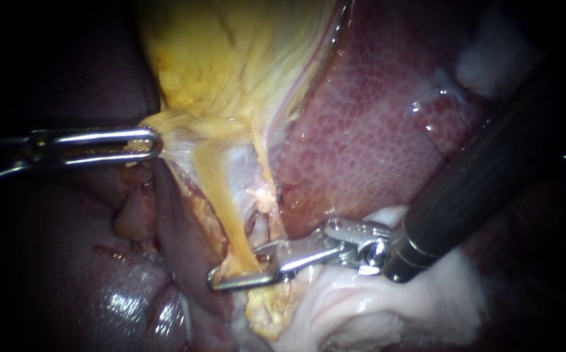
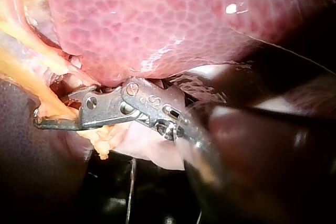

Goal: Going back first clip left tube

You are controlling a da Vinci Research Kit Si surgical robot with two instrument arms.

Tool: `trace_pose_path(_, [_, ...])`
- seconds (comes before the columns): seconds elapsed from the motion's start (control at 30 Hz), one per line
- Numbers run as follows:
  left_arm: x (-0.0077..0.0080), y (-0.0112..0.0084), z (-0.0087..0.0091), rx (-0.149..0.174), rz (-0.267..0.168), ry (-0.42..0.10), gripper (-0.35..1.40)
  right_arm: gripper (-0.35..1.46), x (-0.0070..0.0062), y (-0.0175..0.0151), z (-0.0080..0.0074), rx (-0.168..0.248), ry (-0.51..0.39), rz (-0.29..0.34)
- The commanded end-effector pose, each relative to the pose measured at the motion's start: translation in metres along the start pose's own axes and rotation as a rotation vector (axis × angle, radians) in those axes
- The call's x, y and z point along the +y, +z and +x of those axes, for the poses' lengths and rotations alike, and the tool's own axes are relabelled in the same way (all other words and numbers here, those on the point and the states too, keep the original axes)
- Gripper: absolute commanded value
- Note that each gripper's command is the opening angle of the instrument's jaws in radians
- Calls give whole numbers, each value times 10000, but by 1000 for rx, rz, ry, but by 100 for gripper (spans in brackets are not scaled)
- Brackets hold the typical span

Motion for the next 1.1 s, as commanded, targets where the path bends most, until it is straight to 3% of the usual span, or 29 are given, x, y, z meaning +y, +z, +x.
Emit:
trace_pose_path(0.03, [0, 0, 0, 0, 1, 1, -35, -35, 0, 0, 0, 0, 0, 0])
trace_pose_path(0.3, [-1, 0, 1, 0, 0, 1, -35, -34, -2, 3, 1, -2, 0, 9])
trace_pose_path(0.37, [-1, 0, 1, -1, -1, 1, -35, 13, 0, 6, 2, 1, 0, 8])
trace_pose_path(0.47, [-1, 0, 2, -1, -1, 2, -35, 46, 6, 12, 5, 30, -13, -9])
trace_pose_path(0.53, [-2, 0, 3, -1, -2, 2, -35, 54, 10, 16, 8, 38, -17, -27])
trace_pose_path(0.83, [-2, 2, 5, -2, -3, 3, -35, 60, 21, 9, 15, 60, -57, -79])
trace_pose_path(1.1, [-4, 1, 5, -3, -4, 3, -35, 60, 12, -19, 31, 63, -79, -78])
